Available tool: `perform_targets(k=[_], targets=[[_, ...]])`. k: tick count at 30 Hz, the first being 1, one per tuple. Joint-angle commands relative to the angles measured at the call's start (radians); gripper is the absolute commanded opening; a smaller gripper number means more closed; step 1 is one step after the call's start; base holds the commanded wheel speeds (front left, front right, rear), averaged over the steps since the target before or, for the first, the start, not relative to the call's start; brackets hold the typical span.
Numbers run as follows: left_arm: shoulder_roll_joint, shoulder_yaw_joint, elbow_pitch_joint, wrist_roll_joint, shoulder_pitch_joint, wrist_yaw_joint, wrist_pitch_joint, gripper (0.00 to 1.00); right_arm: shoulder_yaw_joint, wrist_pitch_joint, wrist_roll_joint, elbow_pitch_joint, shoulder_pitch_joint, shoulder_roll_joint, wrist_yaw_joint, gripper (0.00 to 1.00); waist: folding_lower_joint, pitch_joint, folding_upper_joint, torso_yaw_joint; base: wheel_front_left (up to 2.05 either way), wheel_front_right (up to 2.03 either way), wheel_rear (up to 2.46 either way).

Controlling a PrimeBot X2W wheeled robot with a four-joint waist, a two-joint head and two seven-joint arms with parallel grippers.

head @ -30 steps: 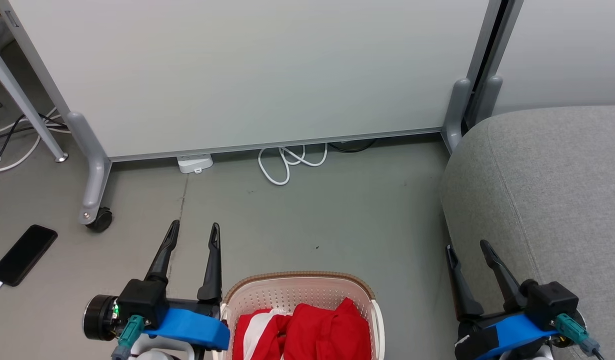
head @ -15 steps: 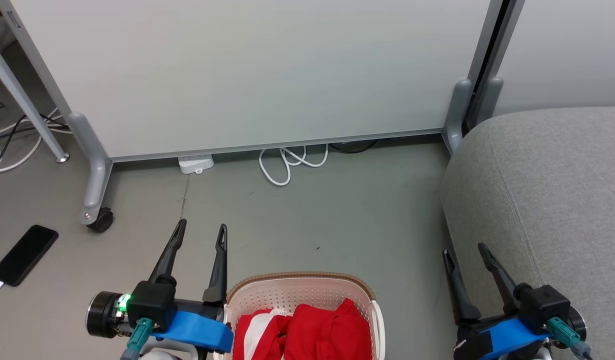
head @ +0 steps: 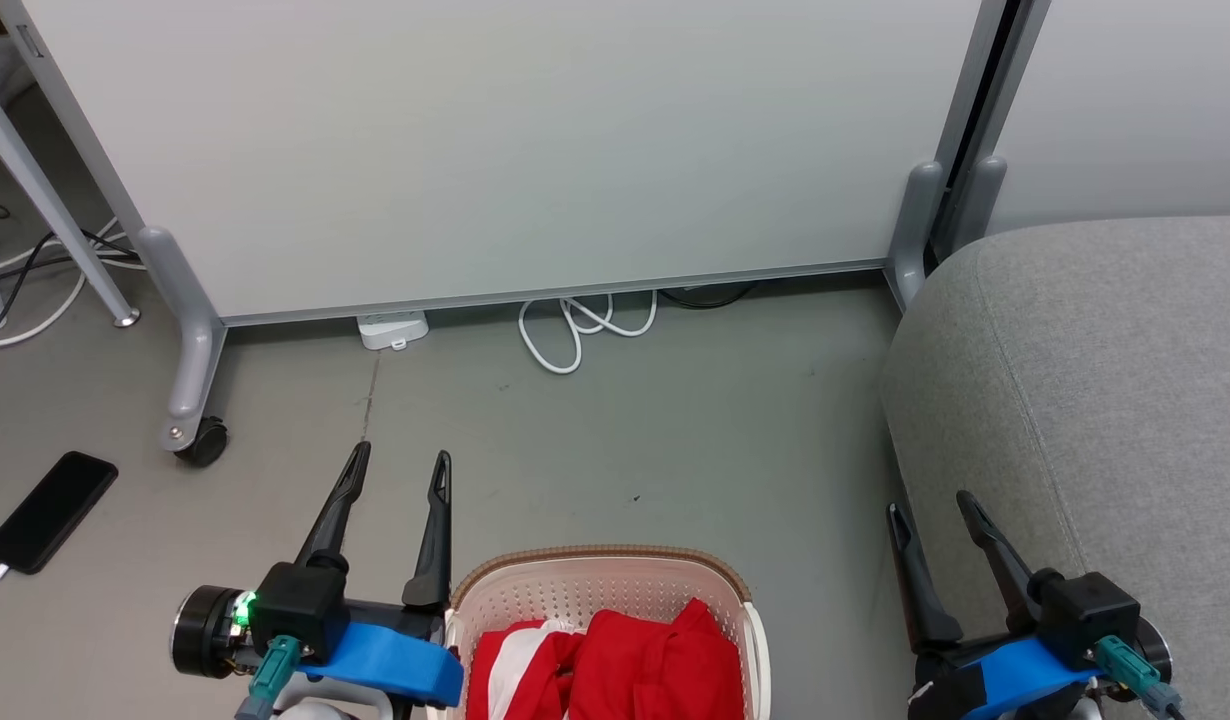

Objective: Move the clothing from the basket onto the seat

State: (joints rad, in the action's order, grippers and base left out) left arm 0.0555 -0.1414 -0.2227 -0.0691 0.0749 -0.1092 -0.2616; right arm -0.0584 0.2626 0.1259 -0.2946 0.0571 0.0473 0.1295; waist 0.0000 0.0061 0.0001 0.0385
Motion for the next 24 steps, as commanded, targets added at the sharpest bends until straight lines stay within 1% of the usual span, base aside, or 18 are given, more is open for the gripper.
perform_targets(k=[1, 8, 13, 18, 24], targets=[[-0.001, 0.004, -0.001, 0.001, 0.005, -0.002, -0.005, 1.0, -0.001, 0.003, 0.008, -0.002, 0.006, 0.006, 0.002, 1.0, 0.0, 0.0, -0.0001, 0.0, 0.0, 0.0, 0.0], [-0.003, 0.008, -0.005, 0.005, 0.006, -0.008, -0.005, 1.0, -0.003, 0.003, 0.007, -0.005, 0.011, 0.006, 0.002, 1.0, 0.0, 0.002, -0.0001, -0.001, 0.0, 0.0, 0.0], [-0.002, -0.011, -0.032, 0.014, 0.032, -0.014, -0.005, 1.0, -0.008, 0.003, -0.002, 0.006, 0.017, 0.006, 0.002, 1.0, 0.0, 0.01, -0.0001, -0.009, 0.0, 0.0, 0.0], [0.025, -0.046, -0.08, 0.028, 0.082, -0.019, -0.005, 1.0, -0.009, 0.003, -0.011, 0.025, 0.032, 0.006, 0.002, 1.0, 0.0, 0.043, -0.0001, -0.036, 0.0, 0.0, 0.0], [0.06, -0.089, -0.16, 0.028, 0.17, -0.023, -0.005, 1.0, -0.012, 0.003, -0.029, 0.053, 0.071, 0.005, 0.002, 1.0, 0.0, 0.125, -0.0001, -0.082, 0.0, 0.0, 0.0]])
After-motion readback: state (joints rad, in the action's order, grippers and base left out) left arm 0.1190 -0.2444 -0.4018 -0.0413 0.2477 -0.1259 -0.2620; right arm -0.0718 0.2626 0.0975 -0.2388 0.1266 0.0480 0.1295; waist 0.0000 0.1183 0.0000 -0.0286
